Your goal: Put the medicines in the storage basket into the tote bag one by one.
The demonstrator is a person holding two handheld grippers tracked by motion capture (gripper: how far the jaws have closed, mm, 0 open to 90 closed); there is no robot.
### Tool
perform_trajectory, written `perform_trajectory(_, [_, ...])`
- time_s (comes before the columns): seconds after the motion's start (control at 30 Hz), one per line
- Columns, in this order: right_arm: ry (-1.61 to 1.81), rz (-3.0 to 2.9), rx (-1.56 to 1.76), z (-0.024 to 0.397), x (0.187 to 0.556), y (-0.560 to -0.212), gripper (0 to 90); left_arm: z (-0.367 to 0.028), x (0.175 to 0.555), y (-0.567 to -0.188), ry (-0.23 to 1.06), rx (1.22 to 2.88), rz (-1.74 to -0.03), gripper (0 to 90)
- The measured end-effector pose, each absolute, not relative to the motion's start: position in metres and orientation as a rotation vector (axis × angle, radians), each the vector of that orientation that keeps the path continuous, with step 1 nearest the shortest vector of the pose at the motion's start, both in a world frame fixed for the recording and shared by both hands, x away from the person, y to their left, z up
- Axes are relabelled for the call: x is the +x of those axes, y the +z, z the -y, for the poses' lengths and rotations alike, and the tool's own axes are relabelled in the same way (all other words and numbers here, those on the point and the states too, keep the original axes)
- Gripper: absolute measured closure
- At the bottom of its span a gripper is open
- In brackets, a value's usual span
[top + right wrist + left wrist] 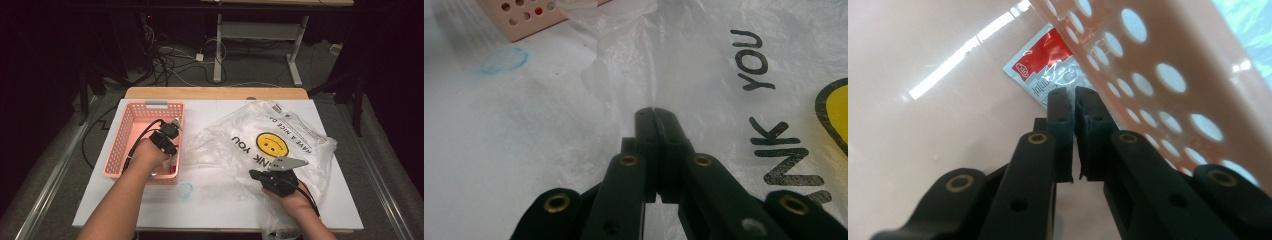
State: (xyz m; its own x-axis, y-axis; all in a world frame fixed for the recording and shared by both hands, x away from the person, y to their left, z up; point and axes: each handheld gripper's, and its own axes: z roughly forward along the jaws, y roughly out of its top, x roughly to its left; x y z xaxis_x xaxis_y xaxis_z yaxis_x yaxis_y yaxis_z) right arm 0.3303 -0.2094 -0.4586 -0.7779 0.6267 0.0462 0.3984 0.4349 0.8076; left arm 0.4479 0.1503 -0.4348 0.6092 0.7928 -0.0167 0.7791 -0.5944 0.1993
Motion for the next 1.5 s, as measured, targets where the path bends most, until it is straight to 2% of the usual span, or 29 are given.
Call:
perform_trajectory(0.13, [1.258,-2.43,0.892,0.21,0.33,-0.459,90.0,-0.148,0.447,-0.435,0.153,2.692,-1.282,88.2])
perform_trajectory(0.2, [1.258,-2.431,0.893,0.21,0.33,-0.459,90.0,-0.148,0.447,-0.442,0.207,2.8,-1.302,88.4])
perform_trajectory(0.23, [1.258,-2.431,0.892,0.21,0.33,-0.459,90.0,-0.15,0.446,-0.445,0.2,2.803,-1.298,88.4])
perform_trajectory(0.3, [1.26,-2.431,0.891,0.21,0.33,-0.459,90.0,-0.156,0.448,-0.442,0.168,2.724,-1.322,88.4])
perform_trajectory(0.5, [1.259,-2.433,0.898,0.21,0.331,-0.46,90.0,-0.152,0.442,-0.431,0.157,2.667,-1.288,88.3])
perform_trajectory(0.6, [1.261,-2.436,0.901,0.21,0.33,-0.46,90.0,-0.153,0.437,-0.425,0.096,2.636,-1.277,87.7])
perform_trajectory(0.73, [1.263,-2.437,0.901,0.21,0.329,-0.46,90.0,-0.16,0.431,-0.418,-0.026,2.6,-1.292,65.0])
perform_trajectory(0.83, [1.264,-2.439,0.903,0.21,0.329,-0.461,90.0,-0.164,0.427,-0.416,-0.042,2.619,-1.299,46.7])
perform_trajectory(0.93, [1.264,-2.442,0.899,0.21,0.329,-0.46,90.0,-0.168,0.426,-0.416,-0.097,2.634,-1.299,34.1])
perform_trajectory(1.13, [1.268,-2.44,0.904,0.21,0.328,-0.46,90.0,-0.165,0.421,-0.42,-0.172,2.738,-1.209,26.5])
perform_trajectory(1.3, [1.264,-2.444,0.902,0.21,0.328,-0.461,90.0,-0.157,0.421,-0.429,-0.156,2.823,-1.147,26.7])
perform_trajectory(1.5, [1.261,-2.444,0.905,0.21,0.329,-0.461,90.0,-0.158,0.427,-0.434,-0.168,2.809,-1.183,27.4])
